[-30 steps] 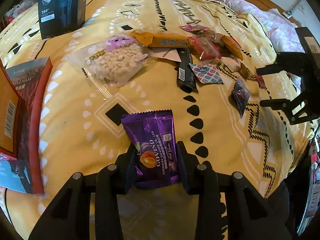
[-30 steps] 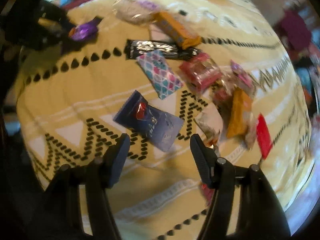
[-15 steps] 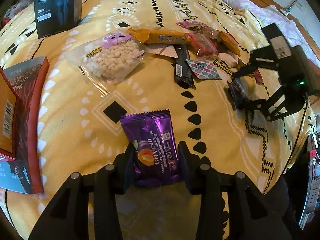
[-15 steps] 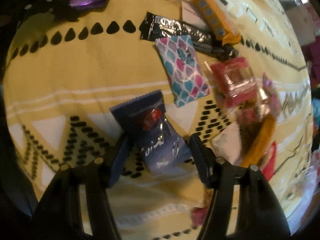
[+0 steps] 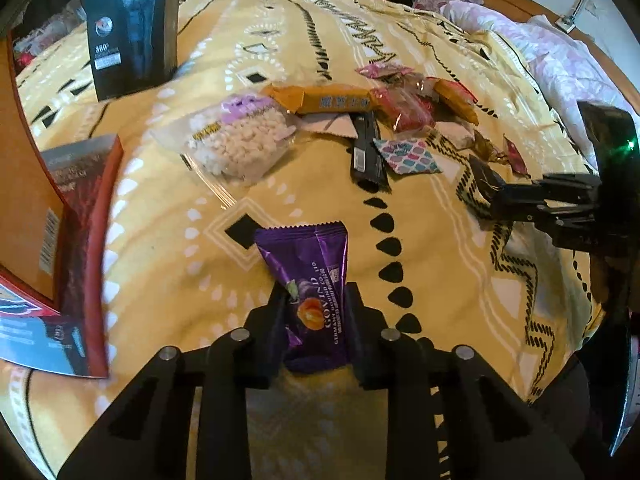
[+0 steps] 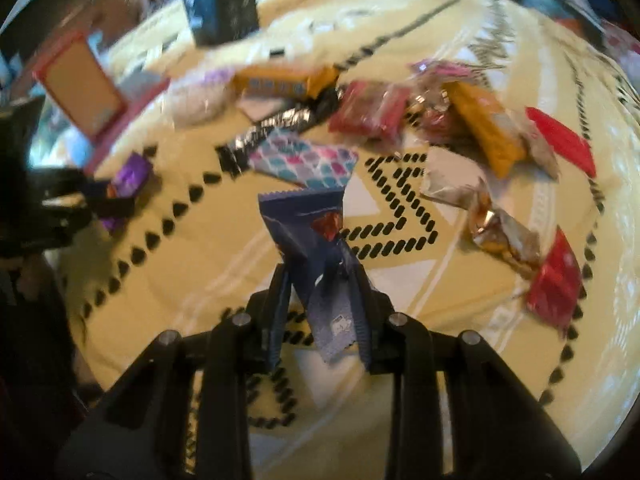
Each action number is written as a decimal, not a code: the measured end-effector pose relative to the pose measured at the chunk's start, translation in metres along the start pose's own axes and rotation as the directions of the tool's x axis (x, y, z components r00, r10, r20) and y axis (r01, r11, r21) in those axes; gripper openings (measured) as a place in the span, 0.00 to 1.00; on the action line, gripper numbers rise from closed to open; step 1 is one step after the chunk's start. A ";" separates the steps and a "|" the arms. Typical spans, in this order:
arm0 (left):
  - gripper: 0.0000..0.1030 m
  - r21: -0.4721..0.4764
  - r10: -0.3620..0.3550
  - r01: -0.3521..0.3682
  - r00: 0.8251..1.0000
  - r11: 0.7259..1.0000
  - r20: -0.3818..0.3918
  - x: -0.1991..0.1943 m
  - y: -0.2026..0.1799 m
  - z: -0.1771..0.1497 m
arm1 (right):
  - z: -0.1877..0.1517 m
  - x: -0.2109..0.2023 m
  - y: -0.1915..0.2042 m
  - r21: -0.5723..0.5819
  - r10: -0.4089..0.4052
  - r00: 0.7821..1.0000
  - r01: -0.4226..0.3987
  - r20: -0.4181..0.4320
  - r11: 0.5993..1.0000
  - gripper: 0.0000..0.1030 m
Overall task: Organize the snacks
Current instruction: 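Lift and carry the purple bar and blue wrapper toward the glass bowl, then lower both snacks into the glass bowl and open both tools, then return both open tools from the bowl to the snacks on the bedspread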
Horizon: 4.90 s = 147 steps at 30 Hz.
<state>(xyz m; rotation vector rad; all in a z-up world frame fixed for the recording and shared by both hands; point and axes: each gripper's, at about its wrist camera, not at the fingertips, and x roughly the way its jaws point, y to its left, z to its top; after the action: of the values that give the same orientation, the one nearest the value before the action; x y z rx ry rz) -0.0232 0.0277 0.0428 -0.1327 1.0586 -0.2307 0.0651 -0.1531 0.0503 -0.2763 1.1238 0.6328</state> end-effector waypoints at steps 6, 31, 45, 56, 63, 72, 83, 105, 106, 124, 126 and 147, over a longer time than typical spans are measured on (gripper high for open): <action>0.24 0.009 -0.012 0.011 0.997 1.000 0.082 -0.037 -0.006 0.013 | -0.003 -0.028 0.000 0.113 0.018 0.992 -0.033 0.127 0.993 0.29; 0.24 -0.238 0.290 -0.193 0.817 0.952 0.497 -0.284 0.147 0.053 | 0.172 -0.149 0.189 -0.200 0.194 0.823 -0.100 0.534 0.975 0.29; 0.24 -0.512 0.518 -0.310 0.788 0.801 0.334 -0.342 0.353 0.020 | 0.280 -0.087 0.373 -0.400 0.454 0.827 -0.313 0.331 0.861 0.29; 0.24 -0.508 0.518 -0.367 0.833 0.779 0.193 -0.296 0.397 0.021 | 0.304 -0.027 0.413 -0.336 0.457 0.875 -0.386 0.162 0.859 0.29; 0.24 -0.511 0.511 -0.364 0.840 0.779 0.181 -0.292 0.403 0.016 | 0.309 -0.021 0.423 -0.339 0.447 0.882 -0.380 0.147 0.861 0.29; 0.27 -0.514 0.515 -0.372 0.841 0.773 0.167 -0.291 0.405 0.017 | 0.310 -0.015 0.426 -0.329 0.445 0.885 -0.383 0.136 0.863 0.30; 0.44 -0.512 0.541 -0.409 0.830 0.755 0.135 -0.282 0.402 0.018 | 0.308 -0.004 0.420 -0.290 0.450 0.884 -0.402 0.124 0.869 0.54; 0.56 -0.488 0.579 -0.442 0.797 0.753 0.171 -0.297 0.367 0.026 | 0.273 -0.056 0.399 -0.371 0.485 0.838 -0.379 0.251 0.848 0.68; 0.56 -0.482 0.577 -0.440 0.796 0.758 0.183 -0.299 0.360 0.027 | 0.265 -0.063 0.393 -0.374 0.486 0.831 -0.375 0.272 0.849 0.68; 0.72 0.119 0.009 -0.064 0.911 0.991 0.413 -0.255 0.026 0.051 | -0.017 -0.075 0.165 0.110 0.133 0.927 -0.182 0.350 0.977 0.79; 0.72 0.173 -0.052 -0.008 0.938 0.985 0.342 -0.218 -0.006 0.052 | -0.032 -0.071 0.146 0.156 0.101 0.940 -0.159 0.326 0.975 0.79; 0.80 0.006 0.259 -0.260 0.965 0.966 0.038 0.044 0.030 0.103 | -0.127 -0.043 0.024 0.434 0.091 0.950 -0.220 0.299 0.873 0.79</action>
<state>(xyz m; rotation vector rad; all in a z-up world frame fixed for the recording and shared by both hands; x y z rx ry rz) 0.0912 0.0453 0.0488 0.0121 1.0257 0.0036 -0.0570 -0.2130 0.0384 0.3123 1.0030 0.5063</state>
